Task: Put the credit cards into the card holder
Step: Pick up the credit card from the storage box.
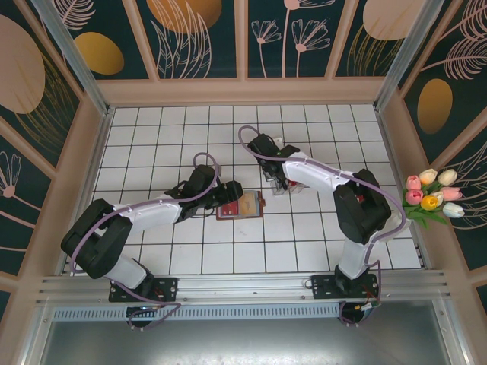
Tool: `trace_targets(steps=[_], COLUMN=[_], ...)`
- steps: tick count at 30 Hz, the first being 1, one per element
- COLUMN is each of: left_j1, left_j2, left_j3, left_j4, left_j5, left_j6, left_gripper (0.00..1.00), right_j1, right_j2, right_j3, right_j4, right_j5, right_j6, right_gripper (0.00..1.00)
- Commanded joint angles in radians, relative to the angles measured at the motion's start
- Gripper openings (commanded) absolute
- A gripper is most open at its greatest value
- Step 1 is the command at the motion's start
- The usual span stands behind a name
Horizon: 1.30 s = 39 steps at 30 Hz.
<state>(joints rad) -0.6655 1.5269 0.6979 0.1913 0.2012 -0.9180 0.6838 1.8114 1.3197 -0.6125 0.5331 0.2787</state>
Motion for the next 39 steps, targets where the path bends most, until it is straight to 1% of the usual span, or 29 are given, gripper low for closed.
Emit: trace_targets(steps=[1, 5, 10, 21, 29, 32, 33, 36, 39], left_j1=[0.008, 0.007, 0.007, 0.008, 0.007, 0.007, 0.009, 0.008, 0.007], left_j2=[0.001, -0.001, -0.003, 0.003, 0.0, 0.002, 0.002, 0.001, 0.001], left_j3=[0.018, 0.017, 0.017, 0.015, 0.011, 0.012, 0.013, 0.012, 0.012], left_j4=[0.004, 0.004, 0.001, 0.002, 0.004, 0.006, 0.006, 0.006, 0.004], left_j5=[-0.006, -0.006, -0.006, -0.005, -0.005, -0.005, -0.004, -0.005, -0.004], left_j6=[0.019, 0.019, 0.02, 0.022, 0.02, 0.02, 0.02, 0.02, 0.022], left_gripper=[0.72, 0.72, 0.72, 0.72, 0.72, 0.72, 0.72, 0.72, 0.72], right_j1=[-0.01, -0.023, -0.083, -0.098, -0.098, -0.098, -0.096, -0.095, -0.096], right_j2=[-0.02, -0.06, -0.054, -0.032, -0.016, -0.016, -0.015, -0.015, -0.012], right_j3=[-0.002, -0.009, -0.027, -0.021, -0.009, -0.009, -0.006, -0.004, -0.001], right_j4=[-0.045, -0.042, -0.052, -0.086, -0.113, -0.113, -0.119, -0.122, -0.13], right_j5=[0.021, -0.025, -0.153, -0.12, -0.081, -0.084, -0.074, -0.068, -0.069], right_j6=[0.017, 0.012, 0.001, -0.015, -0.015, -0.015, -0.01, -0.008, -0.007], right_gripper=[0.04, 0.05, 0.05, 0.04, 0.07, 0.08, 0.09, 0.07, 0.09])
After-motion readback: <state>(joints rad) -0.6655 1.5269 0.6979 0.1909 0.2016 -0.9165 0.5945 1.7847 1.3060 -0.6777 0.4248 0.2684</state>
